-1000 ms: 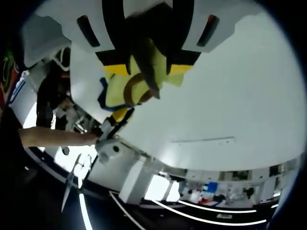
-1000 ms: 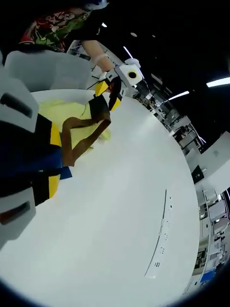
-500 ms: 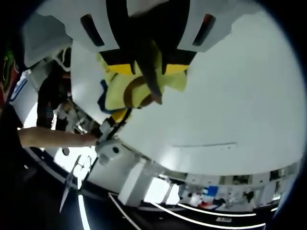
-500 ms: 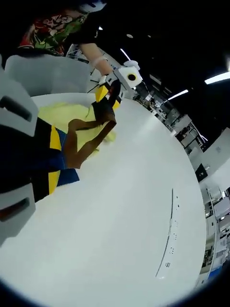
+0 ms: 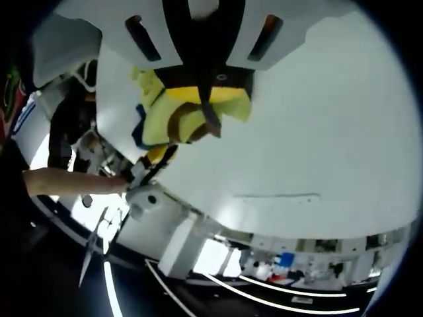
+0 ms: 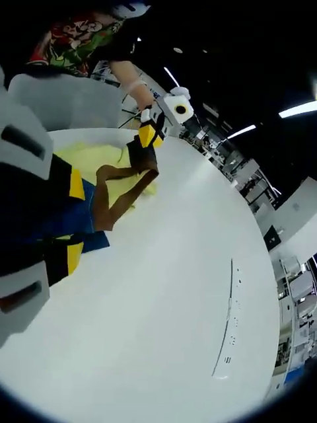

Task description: Fold the garment on the visible template until the final outline fits inside the template.

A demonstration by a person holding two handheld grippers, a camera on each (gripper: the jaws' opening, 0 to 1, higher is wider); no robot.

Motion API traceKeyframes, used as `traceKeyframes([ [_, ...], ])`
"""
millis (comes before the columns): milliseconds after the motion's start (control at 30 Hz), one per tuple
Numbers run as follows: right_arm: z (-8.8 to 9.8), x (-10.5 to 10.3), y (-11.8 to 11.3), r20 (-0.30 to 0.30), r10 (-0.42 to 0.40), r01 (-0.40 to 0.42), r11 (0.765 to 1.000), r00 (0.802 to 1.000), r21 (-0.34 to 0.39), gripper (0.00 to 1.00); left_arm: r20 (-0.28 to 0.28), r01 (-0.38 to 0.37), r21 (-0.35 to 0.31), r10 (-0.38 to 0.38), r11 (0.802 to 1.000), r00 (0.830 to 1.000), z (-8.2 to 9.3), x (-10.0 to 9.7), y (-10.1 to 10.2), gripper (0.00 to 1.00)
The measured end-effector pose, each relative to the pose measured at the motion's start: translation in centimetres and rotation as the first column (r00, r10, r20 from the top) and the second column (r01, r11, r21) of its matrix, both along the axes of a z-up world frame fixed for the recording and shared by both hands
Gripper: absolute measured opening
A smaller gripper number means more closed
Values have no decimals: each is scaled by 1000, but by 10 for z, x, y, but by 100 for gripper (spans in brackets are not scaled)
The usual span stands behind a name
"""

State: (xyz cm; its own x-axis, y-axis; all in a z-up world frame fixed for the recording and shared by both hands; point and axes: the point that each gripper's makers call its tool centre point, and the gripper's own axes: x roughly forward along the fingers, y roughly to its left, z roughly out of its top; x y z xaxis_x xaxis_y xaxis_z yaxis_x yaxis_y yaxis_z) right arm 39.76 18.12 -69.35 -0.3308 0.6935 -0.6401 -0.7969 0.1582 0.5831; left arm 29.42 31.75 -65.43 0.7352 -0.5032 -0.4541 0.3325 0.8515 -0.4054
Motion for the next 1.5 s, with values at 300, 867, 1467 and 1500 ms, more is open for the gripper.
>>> traceKeyframes([
  [300, -5, -4, -3, -34, 11, -12, 1000, 999, -23, 23, -14, -13, -19, 13, 1000, 1000, 2, -2, 2, 0],
  [867, 1, -7, -8, -58, 14, -15, 1000, 998, -10, 0, -18, -34, -12, 34, 999, 999, 2, -3, 9, 0],
  [1467, 61, -1, -12, 74, -123, 105, 970, 990, 220, 0, 73, -133, 10, 132, 991, 989, 30, 6, 30, 0],
  [1500, 66, 0, -13, 81, -137, 114, 964, 987, 239, 0, 83, -136, 12, 135, 991, 987, 33, 6, 31, 0],
])
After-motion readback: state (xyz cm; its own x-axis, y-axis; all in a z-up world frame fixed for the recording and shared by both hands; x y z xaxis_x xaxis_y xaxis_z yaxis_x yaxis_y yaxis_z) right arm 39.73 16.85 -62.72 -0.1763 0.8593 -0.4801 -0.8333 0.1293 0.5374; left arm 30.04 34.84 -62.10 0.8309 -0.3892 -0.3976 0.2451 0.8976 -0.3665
